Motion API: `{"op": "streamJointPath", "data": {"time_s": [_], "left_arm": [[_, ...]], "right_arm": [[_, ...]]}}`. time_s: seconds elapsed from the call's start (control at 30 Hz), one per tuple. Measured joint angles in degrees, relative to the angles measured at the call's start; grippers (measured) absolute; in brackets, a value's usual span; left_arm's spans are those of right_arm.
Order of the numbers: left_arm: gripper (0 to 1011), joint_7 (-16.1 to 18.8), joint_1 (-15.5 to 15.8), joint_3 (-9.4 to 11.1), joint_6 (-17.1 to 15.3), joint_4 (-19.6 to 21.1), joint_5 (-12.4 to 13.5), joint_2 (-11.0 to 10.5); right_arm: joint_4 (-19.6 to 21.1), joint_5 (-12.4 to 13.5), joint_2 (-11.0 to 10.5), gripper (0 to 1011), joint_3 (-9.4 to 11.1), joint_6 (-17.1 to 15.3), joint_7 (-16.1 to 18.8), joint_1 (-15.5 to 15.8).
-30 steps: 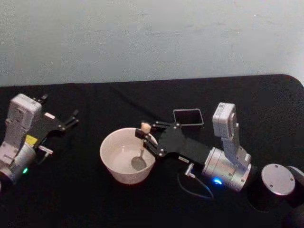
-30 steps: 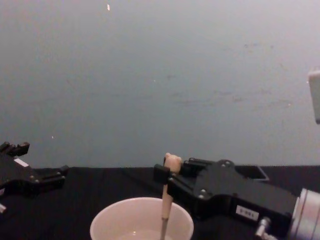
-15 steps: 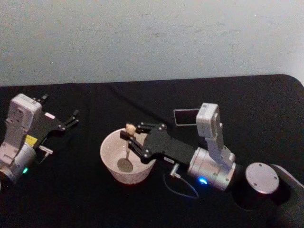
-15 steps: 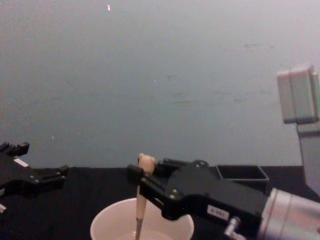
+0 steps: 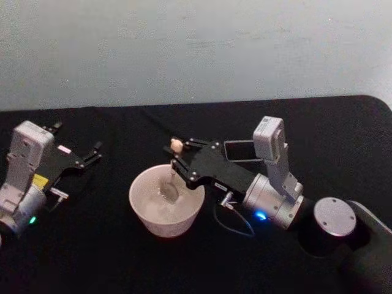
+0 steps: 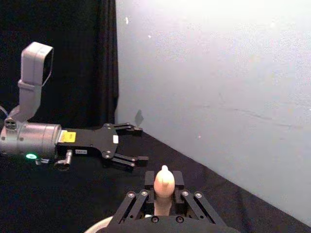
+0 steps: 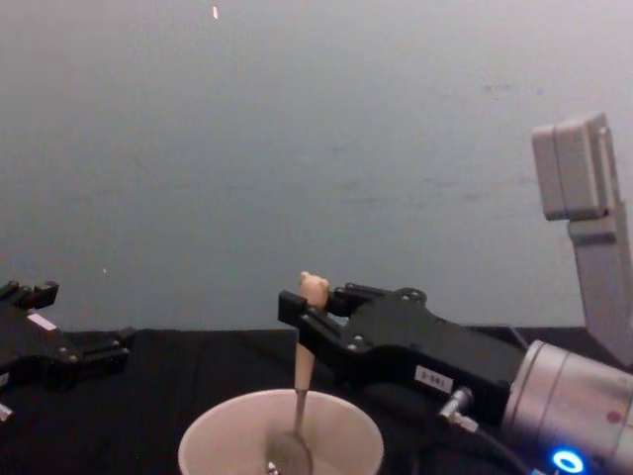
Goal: Pick up the stirring spoon with one hand, stir inside the cup, then place it back in its original position.
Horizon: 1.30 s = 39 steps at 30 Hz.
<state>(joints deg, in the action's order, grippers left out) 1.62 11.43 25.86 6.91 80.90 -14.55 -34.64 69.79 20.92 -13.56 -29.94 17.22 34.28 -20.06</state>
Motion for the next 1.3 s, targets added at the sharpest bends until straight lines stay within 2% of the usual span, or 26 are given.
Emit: {"op": "streamJointPath", "data": {"time_s": [0.33,0.47,0.63,0.83,1.07,1.3], "left_arm": [[1001,0.0,0.0,0.0,0.0,0.0,0.0,0.0],[1001,0.0,0.0,0.0,0.0,0.0,0.0,0.0],[1001,0.0,0.0,0.0,0.0,0.0,0.0,0.0],[1001,0.0,0.0,0.0,0.0,0.0,0.0,0.0],[1001,0.0,0.0,0.0,0.0,0.0,0.0,0.0],[1001,0.0,0.0,0.0,0.0,0.0,0.0,0.0]], "right_arm": [[1.63,0.12,-1.31,212,1.33,-0.3,0.02,1.22],[3.68,0.67,-2.63,212,1.81,-0.78,0.45,2.63],[5.76,1.38,-3.95,212,1.88,-1.26,1.44,4.03],[7.71,1.92,-4.97,212,1.0,-1.88,2.67,5.38],[8.25,2.11,-4.16,212,-0.75,-2.12,3.25,5.36],[5.85,1.14,-2.14,212,-1.6,-1.62,2.08,3.59]]}}
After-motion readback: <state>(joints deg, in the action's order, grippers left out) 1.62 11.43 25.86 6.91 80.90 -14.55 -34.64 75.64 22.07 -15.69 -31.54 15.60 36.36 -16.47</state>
